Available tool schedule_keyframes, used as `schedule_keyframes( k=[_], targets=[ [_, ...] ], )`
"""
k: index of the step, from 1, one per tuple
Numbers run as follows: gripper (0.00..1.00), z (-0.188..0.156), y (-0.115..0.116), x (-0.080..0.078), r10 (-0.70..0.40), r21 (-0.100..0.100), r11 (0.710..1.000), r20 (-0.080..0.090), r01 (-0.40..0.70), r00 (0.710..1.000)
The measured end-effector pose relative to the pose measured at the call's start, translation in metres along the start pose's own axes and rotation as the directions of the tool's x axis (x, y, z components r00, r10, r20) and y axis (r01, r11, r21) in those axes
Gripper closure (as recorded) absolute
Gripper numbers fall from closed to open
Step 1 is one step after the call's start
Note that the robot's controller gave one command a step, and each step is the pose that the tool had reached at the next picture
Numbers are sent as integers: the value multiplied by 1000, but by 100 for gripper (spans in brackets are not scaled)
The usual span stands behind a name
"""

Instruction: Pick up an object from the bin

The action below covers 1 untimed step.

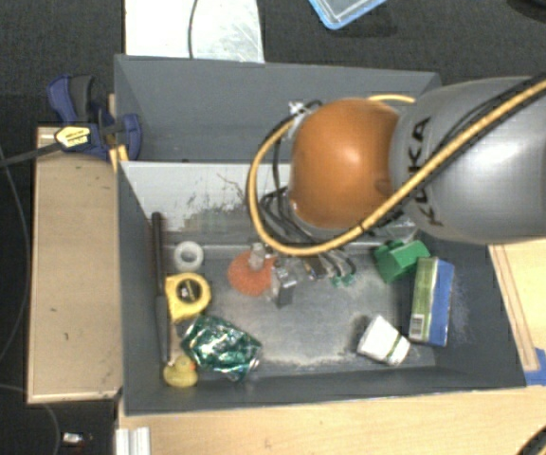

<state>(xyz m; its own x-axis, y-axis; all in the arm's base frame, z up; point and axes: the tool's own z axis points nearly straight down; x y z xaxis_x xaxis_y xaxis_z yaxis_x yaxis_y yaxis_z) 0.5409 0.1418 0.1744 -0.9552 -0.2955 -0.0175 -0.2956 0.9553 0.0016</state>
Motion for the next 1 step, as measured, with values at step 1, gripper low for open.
schedule_keyframes(
  k=[1],
  targets=[
    [100,-46,6,9,-3,-1,1000,-10,3,1000]
  ],
)
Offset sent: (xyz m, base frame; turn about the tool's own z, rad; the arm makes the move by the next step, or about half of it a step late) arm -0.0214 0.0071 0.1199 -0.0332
